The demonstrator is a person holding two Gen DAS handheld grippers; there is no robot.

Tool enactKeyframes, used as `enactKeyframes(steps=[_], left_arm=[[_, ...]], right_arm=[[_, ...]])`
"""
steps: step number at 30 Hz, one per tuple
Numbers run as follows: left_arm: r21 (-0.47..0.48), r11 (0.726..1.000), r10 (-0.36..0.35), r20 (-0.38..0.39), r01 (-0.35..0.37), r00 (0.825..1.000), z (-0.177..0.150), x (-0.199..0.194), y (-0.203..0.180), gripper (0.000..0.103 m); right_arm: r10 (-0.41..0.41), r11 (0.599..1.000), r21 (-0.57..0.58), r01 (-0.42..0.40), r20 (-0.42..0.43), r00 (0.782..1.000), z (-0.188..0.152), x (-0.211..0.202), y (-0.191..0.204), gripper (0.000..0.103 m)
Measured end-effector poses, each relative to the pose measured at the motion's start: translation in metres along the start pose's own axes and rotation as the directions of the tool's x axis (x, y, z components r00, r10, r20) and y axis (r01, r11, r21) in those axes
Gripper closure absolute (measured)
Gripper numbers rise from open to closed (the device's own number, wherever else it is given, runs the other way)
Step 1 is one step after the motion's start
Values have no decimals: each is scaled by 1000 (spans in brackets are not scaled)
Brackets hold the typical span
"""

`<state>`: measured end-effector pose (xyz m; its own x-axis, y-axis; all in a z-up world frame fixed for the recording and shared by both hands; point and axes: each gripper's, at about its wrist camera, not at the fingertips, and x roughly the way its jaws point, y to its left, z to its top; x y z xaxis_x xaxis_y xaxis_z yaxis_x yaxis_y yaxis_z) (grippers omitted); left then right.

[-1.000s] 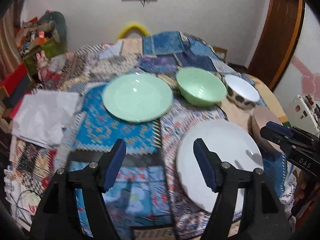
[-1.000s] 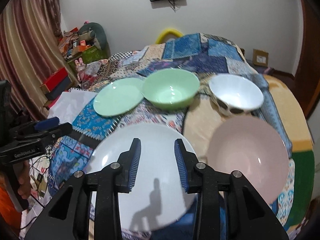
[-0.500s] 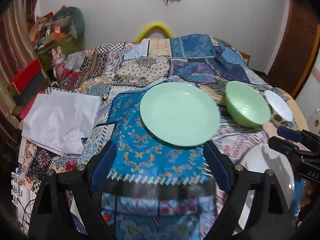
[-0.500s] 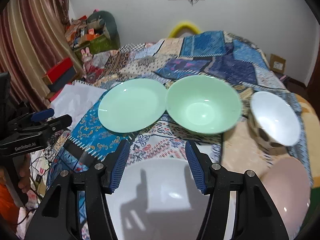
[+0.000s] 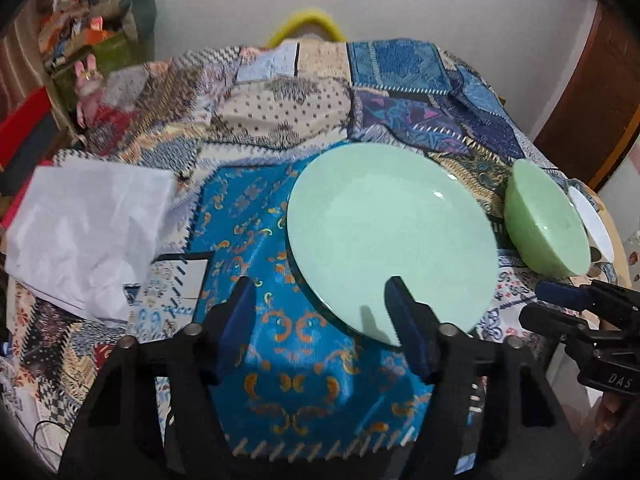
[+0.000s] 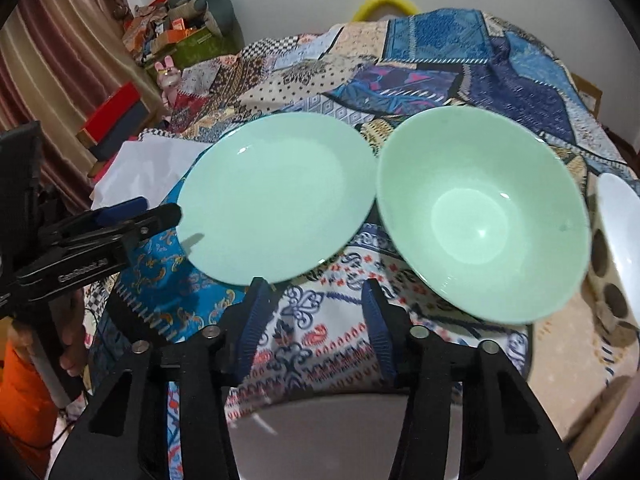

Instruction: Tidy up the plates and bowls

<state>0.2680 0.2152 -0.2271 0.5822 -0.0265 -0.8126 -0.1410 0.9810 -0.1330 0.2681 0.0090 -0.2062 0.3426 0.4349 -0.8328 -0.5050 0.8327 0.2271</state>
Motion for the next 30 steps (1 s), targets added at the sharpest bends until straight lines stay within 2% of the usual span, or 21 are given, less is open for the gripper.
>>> enactKeyframes(steps=[6,13,15,21,30], left_arm=[[-33,998,-46,-45,45,998,7,24,11,56],[-38,994,-101,-43,99,994,13,36,9,69],[-30,995,-95,-39,94,995,14,37,6,70],[-36,991,-128,-43,126,991,8,29,10,74],[-25,997,-73,-75,71,994,-28,-3,20,75]], right_arm=[[-4,1000,25,5,-38,999,7,18,-1,63],[9,998,69,-5,-58,998,14,35,-2,65],[12,997,81,-7,-57,998,16,37,-3,70],[22,998,56,-18,-62,998,12,33,-1,71],[73,997,-31,-76,-112,991,-5,27,26,71]])
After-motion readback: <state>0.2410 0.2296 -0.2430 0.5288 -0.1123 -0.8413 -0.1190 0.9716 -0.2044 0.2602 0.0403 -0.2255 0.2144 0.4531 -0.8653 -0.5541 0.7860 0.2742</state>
